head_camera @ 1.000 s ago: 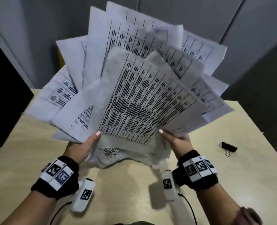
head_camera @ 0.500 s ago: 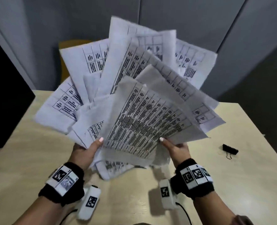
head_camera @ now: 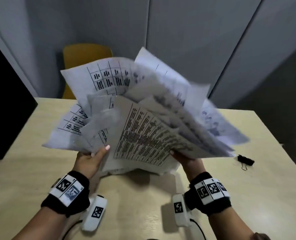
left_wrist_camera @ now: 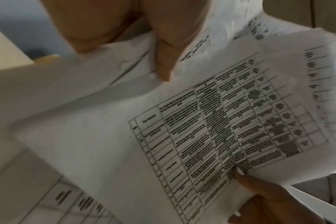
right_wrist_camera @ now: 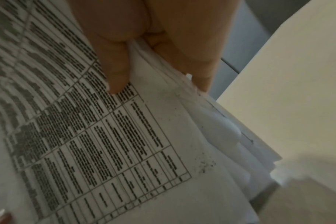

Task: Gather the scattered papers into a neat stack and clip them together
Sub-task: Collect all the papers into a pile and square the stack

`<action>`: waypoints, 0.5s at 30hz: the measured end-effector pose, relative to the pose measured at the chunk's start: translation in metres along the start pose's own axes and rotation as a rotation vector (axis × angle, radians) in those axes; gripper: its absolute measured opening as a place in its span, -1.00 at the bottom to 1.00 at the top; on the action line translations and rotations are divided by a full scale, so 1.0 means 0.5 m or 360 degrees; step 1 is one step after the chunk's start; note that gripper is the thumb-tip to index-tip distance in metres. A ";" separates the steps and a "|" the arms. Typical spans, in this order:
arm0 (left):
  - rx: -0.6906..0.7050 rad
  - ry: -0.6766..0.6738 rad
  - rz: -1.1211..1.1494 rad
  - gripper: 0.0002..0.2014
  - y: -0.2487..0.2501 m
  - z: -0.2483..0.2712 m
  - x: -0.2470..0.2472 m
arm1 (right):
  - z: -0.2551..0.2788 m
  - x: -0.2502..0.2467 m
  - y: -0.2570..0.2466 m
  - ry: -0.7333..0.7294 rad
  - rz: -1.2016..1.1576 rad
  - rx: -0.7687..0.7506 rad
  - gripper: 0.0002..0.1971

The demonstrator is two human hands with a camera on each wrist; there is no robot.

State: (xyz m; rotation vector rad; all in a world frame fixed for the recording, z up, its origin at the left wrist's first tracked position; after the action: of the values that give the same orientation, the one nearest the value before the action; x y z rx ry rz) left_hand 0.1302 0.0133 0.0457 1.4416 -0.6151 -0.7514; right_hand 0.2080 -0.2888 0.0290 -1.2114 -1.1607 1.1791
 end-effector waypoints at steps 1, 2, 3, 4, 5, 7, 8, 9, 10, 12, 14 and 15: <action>0.0049 0.0017 0.0003 -0.73 0.017 -0.002 -0.001 | -0.005 -0.004 -0.006 0.0021 -0.0059 -0.0011 -0.62; 0.0099 -0.0004 0.0032 -0.74 0.032 -0.005 -0.004 | -0.009 -0.007 -0.011 0.0033 -0.0097 -0.0012 -0.62; 0.0154 -0.0068 0.0064 -0.77 0.039 -0.010 -0.001 | -0.012 -0.010 -0.016 0.0048 -0.0124 0.0004 -0.61; 0.0186 -0.0163 0.0096 -0.76 0.042 -0.012 0.003 | -0.014 -0.013 -0.016 0.0053 -0.0153 0.0027 -0.61; 0.0219 -0.0243 0.0117 -0.73 0.044 -0.011 0.006 | -0.014 -0.014 -0.018 0.0051 -0.0182 0.0043 -0.60; 0.0159 -0.0352 0.0274 -0.78 0.034 -0.005 0.004 | -0.012 -0.015 -0.015 0.0062 -0.0203 0.0041 -0.61; 0.0127 -0.0361 0.0290 -0.59 0.022 -0.006 0.003 | -0.011 -0.015 -0.008 0.0077 -0.0209 0.0060 -0.61; 0.0097 -0.0347 0.0259 -0.48 0.016 -0.006 0.004 | -0.009 -0.014 -0.001 0.0085 -0.0215 0.0093 -0.55; 0.0087 -0.0328 0.0210 -0.52 0.007 -0.007 0.007 | -0.006 -0.009 0.002 0.0064 -0.0209 0.0115 -0.48; 0.0045 -0.0329 0.0106 -0.80 -0.002 -0.008 0.013 | -0.007 -0.007 0.004 0.0040 -0.0218 0.0122 -0.41; 0.0042 -0.0180 -0.0075 -0.79 -0.006 -0.013 0.002 | -0.009 -0.008 -0.003 0.0038 -0.0226 0.0140 -0.46; 0.0057 -0.0145 -0.0109 -0.78 -0.005 -0.013 -0.002 | -0.011 -0.013 -0.004 0.0070 -0.0226 0.0152 -0.46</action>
State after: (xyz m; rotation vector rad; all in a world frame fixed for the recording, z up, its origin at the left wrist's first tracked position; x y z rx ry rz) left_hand 0.1343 0.0182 0.0431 1.4732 -0.6544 -0.8672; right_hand 0.2135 -0.2957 0.0307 -1.0603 -1.1262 1.0838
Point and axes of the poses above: each hand's wrist, its own z-axis away from the middle knuckle, its own x-axis out of the palm, y = z × x, the point moved 8 cm from there along -z, towards the middle knuckle, and after that the axes turned 7 degrees about y, right-handed, at the moved point
